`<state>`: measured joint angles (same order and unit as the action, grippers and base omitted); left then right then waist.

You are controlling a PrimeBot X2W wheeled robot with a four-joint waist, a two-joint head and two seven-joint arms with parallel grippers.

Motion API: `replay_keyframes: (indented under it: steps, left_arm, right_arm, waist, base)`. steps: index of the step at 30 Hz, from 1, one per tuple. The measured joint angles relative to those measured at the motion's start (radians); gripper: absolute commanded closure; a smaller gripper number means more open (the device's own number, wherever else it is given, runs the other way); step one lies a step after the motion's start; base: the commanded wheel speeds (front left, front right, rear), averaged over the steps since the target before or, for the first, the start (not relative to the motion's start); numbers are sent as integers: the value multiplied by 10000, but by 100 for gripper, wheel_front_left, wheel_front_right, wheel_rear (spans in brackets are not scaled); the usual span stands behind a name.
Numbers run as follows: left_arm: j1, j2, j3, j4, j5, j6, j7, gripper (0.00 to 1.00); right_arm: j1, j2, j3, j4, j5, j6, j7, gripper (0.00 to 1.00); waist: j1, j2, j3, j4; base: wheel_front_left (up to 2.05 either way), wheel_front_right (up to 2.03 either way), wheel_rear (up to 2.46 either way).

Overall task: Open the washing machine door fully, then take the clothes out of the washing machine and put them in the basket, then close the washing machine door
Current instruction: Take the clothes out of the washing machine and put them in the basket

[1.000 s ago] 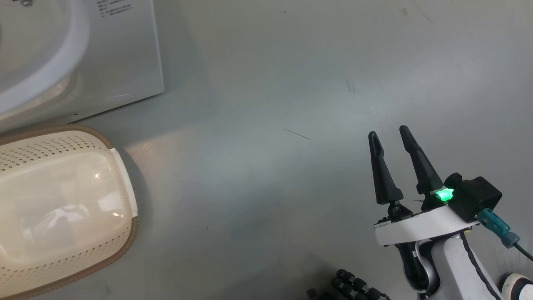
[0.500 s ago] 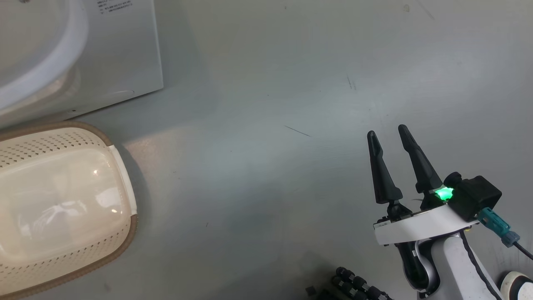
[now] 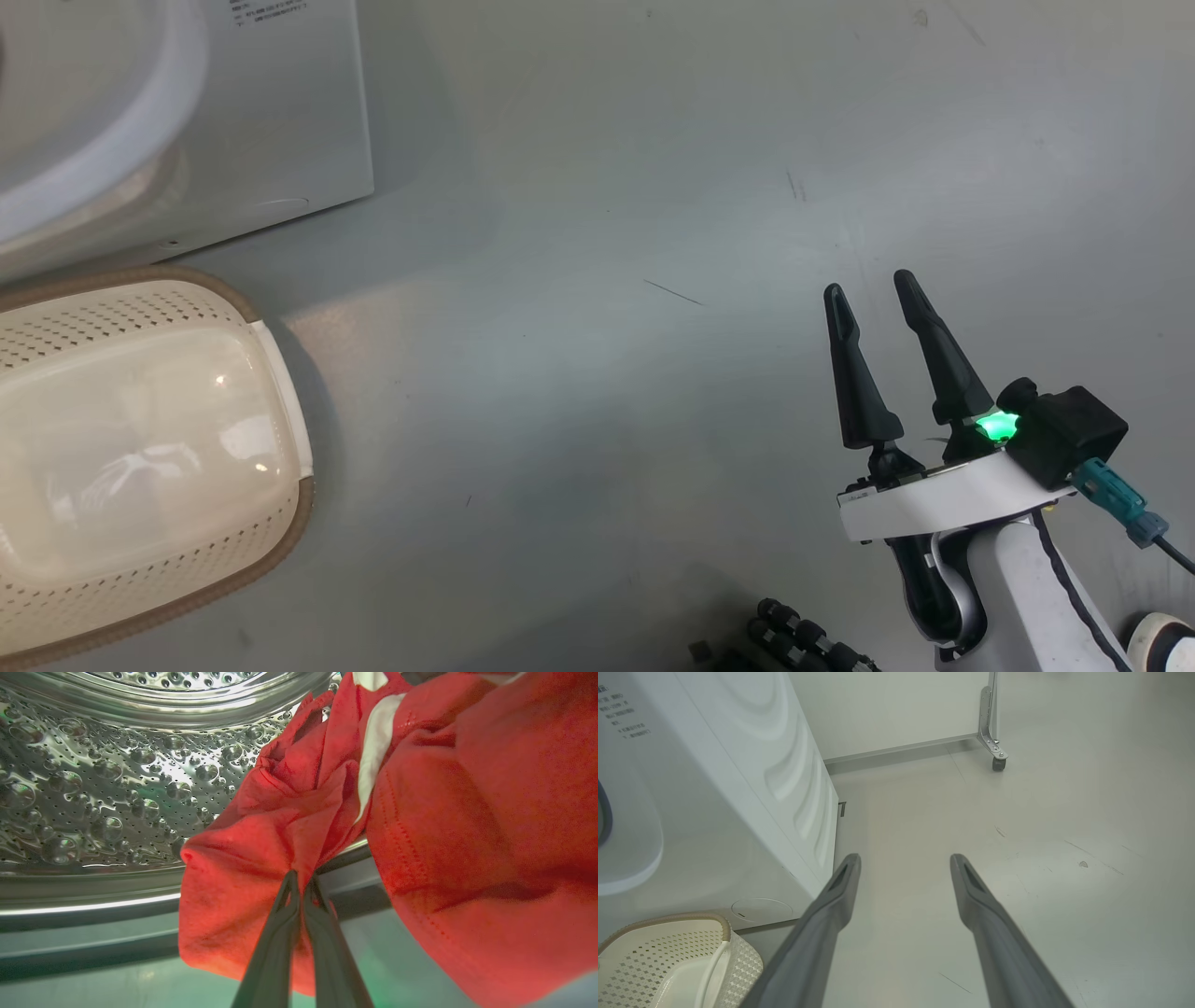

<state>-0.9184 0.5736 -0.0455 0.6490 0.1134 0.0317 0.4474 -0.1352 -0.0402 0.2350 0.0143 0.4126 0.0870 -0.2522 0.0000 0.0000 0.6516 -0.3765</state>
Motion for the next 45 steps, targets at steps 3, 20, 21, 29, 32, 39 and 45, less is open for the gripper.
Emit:
replay_keyframes:
  steps: [3,20,21,29,32,39,45]
  left_arm:
    - [-1,-197,-27,19,-2,123,-253,100]
    - [349,-1638,48,213,-963,261,-2715,100]
    - [409,-1768,81,219,-1034,261,-2928,100]
    - [1085,-2531,178,376,-1595,230,-4385,100]
    - [1427,-2729,263,474,-1871,163,-4915,100]
    - [2161,-3085,453,512,-2222,58,-6080,100]
    - [3065,-3377,531,422,-2476,-77,-7076,100]
  right_arm:
    - [-18,0,-2,13,4,-2,0,0]
    - [-55,-2,-336,221,-113,-15,0,0]
    - [-54,-2,-360,244,-146,-15,0,0]
    - [25,-4,-612,399,-464,-15,0,0]
    - [74,-6,-675,447,-518,-15,0,0]
    - [411,-27,-832,585,-635,-15,0,0]
    - [825,-115,-968,671,-723,-13,0,0]
  waist:
    - [0,0,-71,31]
    - [0,0,-1104,372]
    - [0,0,-1185,411]
    - [0,0,-1875,785]
    - [0,0,-2160,947]
    - [0,0,-2793,1272]
    - [0,0,-3459,1627]
  base:
    - [0,0,0]
    - [0,0,0]
    - [0,0,0]
    - [0,0,0]
    - [0,0,0]
    - [0,0,0]
    - [0,0,0]
